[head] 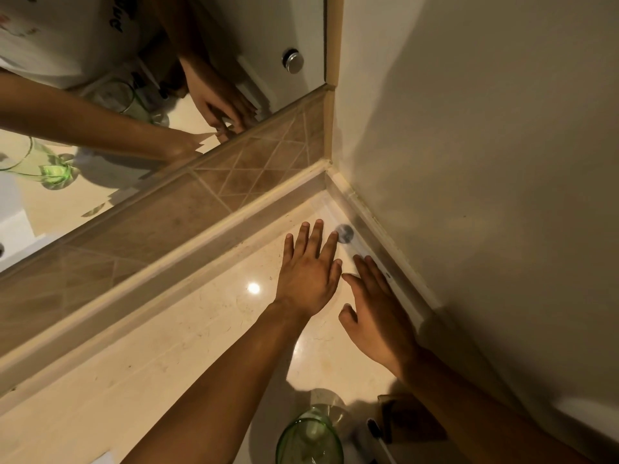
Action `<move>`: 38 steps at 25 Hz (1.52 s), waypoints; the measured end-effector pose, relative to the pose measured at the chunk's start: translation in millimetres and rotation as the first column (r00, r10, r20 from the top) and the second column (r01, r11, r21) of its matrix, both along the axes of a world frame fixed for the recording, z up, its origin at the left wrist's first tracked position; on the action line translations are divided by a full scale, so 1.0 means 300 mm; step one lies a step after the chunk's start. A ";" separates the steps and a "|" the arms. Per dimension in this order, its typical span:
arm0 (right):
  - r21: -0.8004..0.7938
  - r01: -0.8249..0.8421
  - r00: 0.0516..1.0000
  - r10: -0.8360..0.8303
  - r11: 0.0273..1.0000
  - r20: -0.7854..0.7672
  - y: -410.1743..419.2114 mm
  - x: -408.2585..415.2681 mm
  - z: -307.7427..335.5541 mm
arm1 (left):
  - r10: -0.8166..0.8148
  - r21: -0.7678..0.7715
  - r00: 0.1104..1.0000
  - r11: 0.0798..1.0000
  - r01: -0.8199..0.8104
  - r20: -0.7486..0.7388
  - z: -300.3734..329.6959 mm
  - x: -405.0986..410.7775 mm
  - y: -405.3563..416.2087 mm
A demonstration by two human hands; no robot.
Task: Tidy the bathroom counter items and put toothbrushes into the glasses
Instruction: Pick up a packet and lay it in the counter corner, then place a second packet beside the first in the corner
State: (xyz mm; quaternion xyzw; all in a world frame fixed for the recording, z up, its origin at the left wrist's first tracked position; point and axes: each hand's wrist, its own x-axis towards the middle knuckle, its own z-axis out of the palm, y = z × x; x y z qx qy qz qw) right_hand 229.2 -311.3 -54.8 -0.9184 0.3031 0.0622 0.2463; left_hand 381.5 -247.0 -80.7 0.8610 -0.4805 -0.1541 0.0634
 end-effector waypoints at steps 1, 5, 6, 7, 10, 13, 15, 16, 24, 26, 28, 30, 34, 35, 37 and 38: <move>0.000 0.003 1.000 -0.003 1.000 0.005 0.001 0.003 0.000 | 0.003 0.001 1.000 1.000 -0.003 -0.001 0.000 -0.002 -0.001; -0.003 0.006 1.000 -0.006 1.000 0.020 0.002 0.005 -0.006 | -0.007 0.005 1.000 1.000 0.007 0.006 -0.005 -0.003 -0.002; -0.010 0.007 1.000 -0.007 1.000 0.026 0.002 0.003 -0.008 | -0.011 0.006 1.000 1.000 0.011 0.002 -0.004 -0.004 0.000; -0.025 0.010 0.999 -0.009 1.000 0.034 0.003 0.002 -0.007 | -0.008 0.003 1.000 1.000 0.008 -0.006 -0.002 -0.007 0.004; -0.053 0.016 0.996 -0.011 0.998 0.085 0.008 -0.010 0.006 | 0.033 -0.027 0.996 0.999 -0.035 -0.078 0.022 -0.021 0.028; -0.011 0.018 0.987 -0.016 1.000 0.162 0.028 -0.048 0.031 | 0.044 -0.066 0.990 0.996 -0.054 -0.137 0.080 -0.049 0.086; -0.013 -0.011 0.967 0.014 1.000 0.254 0.051 -0.103 0.039 | 0.003 -0.118 0.994 0.993 -0.016 -0.111 0.139 -0.065 0.137; -0.021 -0.033 0.952 0.038 0.999 0.304 0.067 -0.137 0.050 | 0.025 -0.156 0.995 0.987 -0.040 -0.098 0.171 -0.071 0.172; 0.240 -0.039 0.968 -0.023 0.970 0.250 0.183 -0.426 0.162 | 0.578 -0.283 0.765 0.712 -0.643 -0.284 0.365 -0.323 0.599; 0.281 -0.042 0.974 -0.023 0.959 0.224 0.218 -0.491 0.175 | 0.656 -0.248 0.685 0.640 -0.727 -0.316 0.387 -0.462 0.709; 0.268 -0.085 0.979 0.031 0.960 0.200 0.264 -0.545 0.185 | 0.701 -0.193 0.606 0.581 -0.791 -0.376 0.389 -0.607 0.791; 0.272 -0.160 0.979 0.118 0.949 0.165 0.321 -0.586 0.200 | 0.712 -0.140 0.549 0.549 -0.824 -0.437 0.379 -0.748 0.842; 0.307 -0.299 0.953 0.300 0.903 0.044 0.458 -0.635 0.215 | 0.731 -0.048 0.450 0.499 -0.865 -0.513 0.309 -0.966 0.914; 0.304 -0.324 0.941 0.338 0.896 0.007 0.489 -0.637 0.212 | 0.738 -0.016 0.383 0.451 -0.892 -0.555 0.293 -0.999 0.925; 0.281 -0.382 0.913 0.407 0.880 -0.035 0.546 -0.630 0.207 | 0.730 0.064 0.225 0.345 -0.936 -0.645 0.258 -1.053 0.940; 0.265 -0.423 0.893 0.448 0.866 -0.040 0.574 -0.625 0.200 | 0.713 0.094 0.167 0.311 -0.946 -0.681 0.248 -1.071 0.945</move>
